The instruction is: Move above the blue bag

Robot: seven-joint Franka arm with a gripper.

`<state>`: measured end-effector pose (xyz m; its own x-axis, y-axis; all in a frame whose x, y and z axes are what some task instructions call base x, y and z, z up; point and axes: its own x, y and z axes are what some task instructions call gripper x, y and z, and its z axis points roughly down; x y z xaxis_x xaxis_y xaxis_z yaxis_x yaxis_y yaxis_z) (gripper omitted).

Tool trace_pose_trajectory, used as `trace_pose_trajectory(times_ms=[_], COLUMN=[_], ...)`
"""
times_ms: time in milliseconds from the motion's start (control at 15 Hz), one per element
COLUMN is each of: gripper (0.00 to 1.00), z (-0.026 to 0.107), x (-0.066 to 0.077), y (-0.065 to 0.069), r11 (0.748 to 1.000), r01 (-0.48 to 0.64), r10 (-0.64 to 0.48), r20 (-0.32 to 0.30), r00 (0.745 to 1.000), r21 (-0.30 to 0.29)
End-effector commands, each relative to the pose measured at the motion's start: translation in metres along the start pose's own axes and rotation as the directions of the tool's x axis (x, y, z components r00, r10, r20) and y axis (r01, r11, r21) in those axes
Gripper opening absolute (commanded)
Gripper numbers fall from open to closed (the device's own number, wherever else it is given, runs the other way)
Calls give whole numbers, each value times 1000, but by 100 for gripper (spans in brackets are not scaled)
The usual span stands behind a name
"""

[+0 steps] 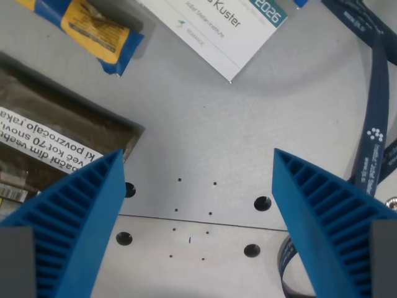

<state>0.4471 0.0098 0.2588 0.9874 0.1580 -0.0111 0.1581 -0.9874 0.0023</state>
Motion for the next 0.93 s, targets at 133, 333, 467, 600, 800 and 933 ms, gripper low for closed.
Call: trace_pose_trajectory(times_ms=[133, 333, 467, 600, 800, 933], gripper=[100, 100, 100, 100, 100, 100], z=[8, 14, 19, 24, 33, 39], x=[8, 13, 17, 21, 27, 32], y=[-7, -13, -19, -25, -34, -41], r11=[978, 952, 929, 902, 854, 817], r01=[211, 306, 369, 430, 518, 574], r10=[-210, -306, -369, -430, -518, -573], r20=[-17, -16, -16, -15, -15, -19], r00=[977, 952, 929, 903, 855, 819], r21=[12, 21, 29, 37, 50, 55])
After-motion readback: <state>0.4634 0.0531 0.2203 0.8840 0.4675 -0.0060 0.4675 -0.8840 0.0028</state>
